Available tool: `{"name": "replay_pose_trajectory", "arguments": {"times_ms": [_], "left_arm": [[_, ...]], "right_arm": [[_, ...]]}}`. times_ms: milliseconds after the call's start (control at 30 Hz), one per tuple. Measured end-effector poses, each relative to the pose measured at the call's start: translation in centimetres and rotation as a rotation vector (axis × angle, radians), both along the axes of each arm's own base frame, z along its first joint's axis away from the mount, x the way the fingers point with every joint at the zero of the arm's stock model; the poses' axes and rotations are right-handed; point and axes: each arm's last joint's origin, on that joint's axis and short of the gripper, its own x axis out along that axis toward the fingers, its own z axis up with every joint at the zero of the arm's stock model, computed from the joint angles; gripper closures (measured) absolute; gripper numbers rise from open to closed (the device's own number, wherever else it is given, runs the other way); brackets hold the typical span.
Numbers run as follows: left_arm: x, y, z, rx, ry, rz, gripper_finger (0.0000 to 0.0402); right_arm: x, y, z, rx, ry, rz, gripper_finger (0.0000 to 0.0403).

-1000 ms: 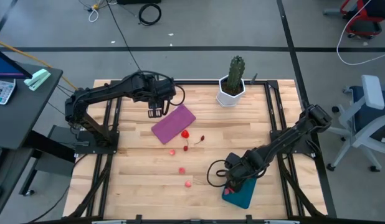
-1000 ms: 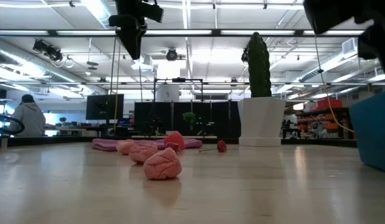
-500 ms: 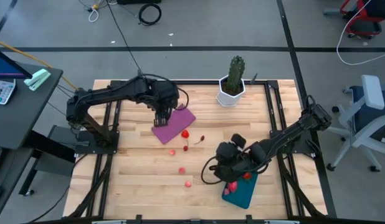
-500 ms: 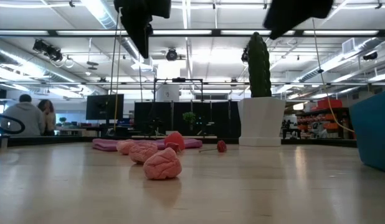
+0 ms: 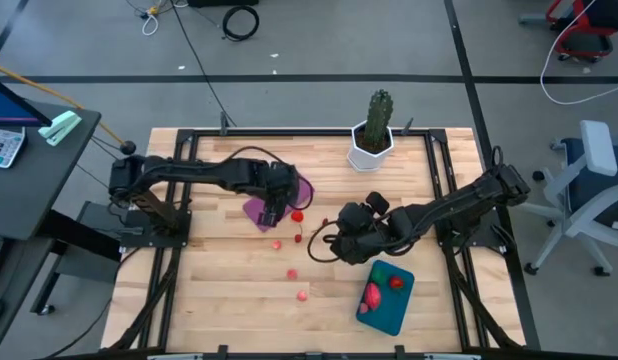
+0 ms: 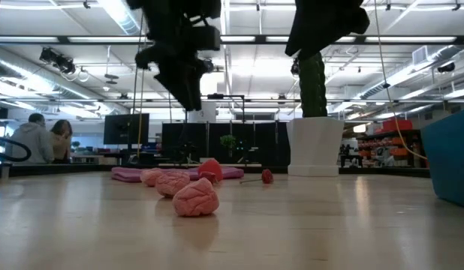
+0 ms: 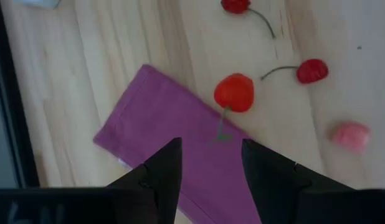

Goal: Pick and placing Produce into tupperware
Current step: Put the strawberry into the blue bin

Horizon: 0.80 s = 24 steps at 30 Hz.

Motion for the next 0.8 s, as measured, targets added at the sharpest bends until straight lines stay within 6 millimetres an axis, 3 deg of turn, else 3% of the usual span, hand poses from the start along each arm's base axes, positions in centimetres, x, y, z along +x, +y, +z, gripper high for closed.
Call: {"name": "replay_pose_trajectory", "arguments": {"times_ms": [233, 567, 800], "left_arm": [[-0.7, 0.0, -2.1, 0.003, 0.048, -0.015, 0.0230], [-1.2, 0.3, -5.7, 0.019, -0.027, -0.019, 0.0230], [-1.3, 0.3, -6.5, 0.025, -0.050, -0.027, 0.0230]], "right_arm": [[0.0, 0.1, 0.0, -0.009, 0.002, 0.007, 0.0211], [0.0, -0.1, 0.1, -0.086, -0.025, -0.027, 0.0213], [0.0, -0.1, 0.1, -0.087, -0.025, -0.027, 0.0213]]}}
